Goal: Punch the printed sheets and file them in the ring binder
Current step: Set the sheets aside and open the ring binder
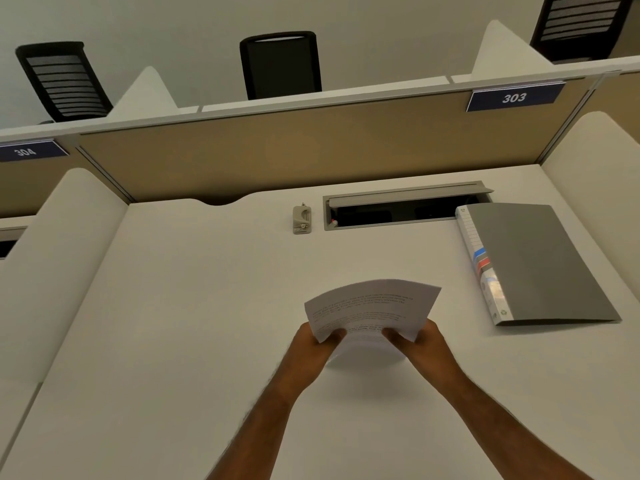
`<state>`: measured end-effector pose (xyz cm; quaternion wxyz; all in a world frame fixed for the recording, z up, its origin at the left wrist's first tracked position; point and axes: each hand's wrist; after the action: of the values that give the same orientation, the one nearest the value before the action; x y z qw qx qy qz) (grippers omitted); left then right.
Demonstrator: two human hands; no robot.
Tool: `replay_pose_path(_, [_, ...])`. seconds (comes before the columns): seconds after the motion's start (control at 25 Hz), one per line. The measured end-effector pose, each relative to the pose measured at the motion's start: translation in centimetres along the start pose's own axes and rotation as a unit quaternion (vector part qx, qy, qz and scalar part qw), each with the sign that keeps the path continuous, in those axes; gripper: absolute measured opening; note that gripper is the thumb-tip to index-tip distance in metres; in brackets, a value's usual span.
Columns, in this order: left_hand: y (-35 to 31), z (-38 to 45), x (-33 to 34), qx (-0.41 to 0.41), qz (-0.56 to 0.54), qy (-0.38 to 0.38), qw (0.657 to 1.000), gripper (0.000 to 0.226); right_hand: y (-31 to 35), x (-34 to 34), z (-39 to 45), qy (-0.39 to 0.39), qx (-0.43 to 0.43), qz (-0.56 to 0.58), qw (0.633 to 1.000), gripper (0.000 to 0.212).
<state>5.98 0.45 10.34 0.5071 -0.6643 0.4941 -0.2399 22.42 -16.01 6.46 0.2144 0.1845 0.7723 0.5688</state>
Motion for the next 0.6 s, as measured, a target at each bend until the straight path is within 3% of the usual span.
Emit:
replay_pose_path(0.36, [0.1, 0.1, -0.2, -0.008, -0.009, -0.024, 1.000, 0.024, 0.8, 0.0, 0.1, 0.003, 0.010, 0.003, 1.000, 0.031])
replay_pose_path(0.6, [1.2, 0.0, -0.7, -0.016, -0.045, -0.046, 0.998, 0.038, 1.1, 0.4, -0.3, 0.032, 0.030, 0.000, 0.999, 0.031])
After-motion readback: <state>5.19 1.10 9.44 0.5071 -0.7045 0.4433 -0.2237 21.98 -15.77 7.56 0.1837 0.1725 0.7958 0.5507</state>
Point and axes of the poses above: each hand's wrist, its own z-axis towards the middle knuckle, its own x-axis out of the palm, y = z × x, and after that the axes turned 10 degrees about y, right-handed
